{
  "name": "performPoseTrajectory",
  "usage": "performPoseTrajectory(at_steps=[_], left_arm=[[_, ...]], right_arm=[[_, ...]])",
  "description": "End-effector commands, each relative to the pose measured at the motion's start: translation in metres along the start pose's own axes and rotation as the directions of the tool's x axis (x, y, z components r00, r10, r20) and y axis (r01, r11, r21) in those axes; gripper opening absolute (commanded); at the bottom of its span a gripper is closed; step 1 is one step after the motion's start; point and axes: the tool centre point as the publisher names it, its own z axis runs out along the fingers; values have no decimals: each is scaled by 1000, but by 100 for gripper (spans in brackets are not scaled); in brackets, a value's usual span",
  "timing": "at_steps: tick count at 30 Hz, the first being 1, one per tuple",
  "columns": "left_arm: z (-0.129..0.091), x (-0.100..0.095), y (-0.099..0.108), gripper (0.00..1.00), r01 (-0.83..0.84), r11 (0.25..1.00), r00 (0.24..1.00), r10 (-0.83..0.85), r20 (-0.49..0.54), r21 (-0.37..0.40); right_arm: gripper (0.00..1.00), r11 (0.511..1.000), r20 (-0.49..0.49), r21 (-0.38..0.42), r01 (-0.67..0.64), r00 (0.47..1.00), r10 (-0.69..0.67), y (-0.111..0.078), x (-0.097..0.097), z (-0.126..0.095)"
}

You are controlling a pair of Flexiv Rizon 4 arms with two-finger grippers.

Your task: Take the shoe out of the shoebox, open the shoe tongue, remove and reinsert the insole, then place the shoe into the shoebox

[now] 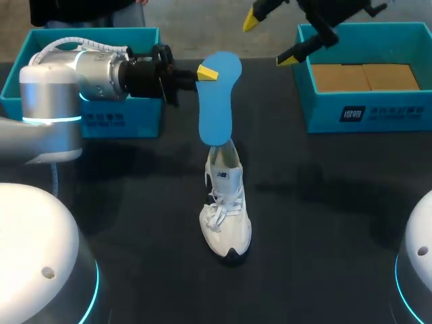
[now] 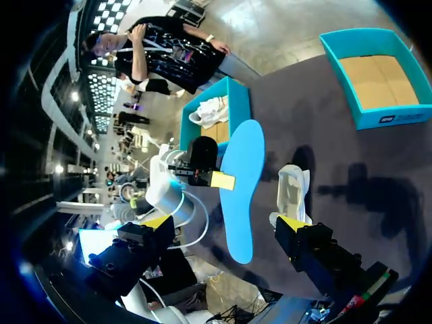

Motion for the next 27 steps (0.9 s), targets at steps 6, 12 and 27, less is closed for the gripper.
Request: performPoseTrajectory(at_steps=[6,12,27], left_arm=[[0,0,0,0,0,1000,1000,0,1,0],[0,0,0,0,0,1000,1000,0,1,0],[0,0,0,0,0,1000,1000,0,1,0]], right_arm=[[100,999,307,-32,-27,951,35,1,19,12],[100,999,388,-38,-12,921,25,0,25,14],[100,1000,549,-21,3,836,9,-3,31,30]])
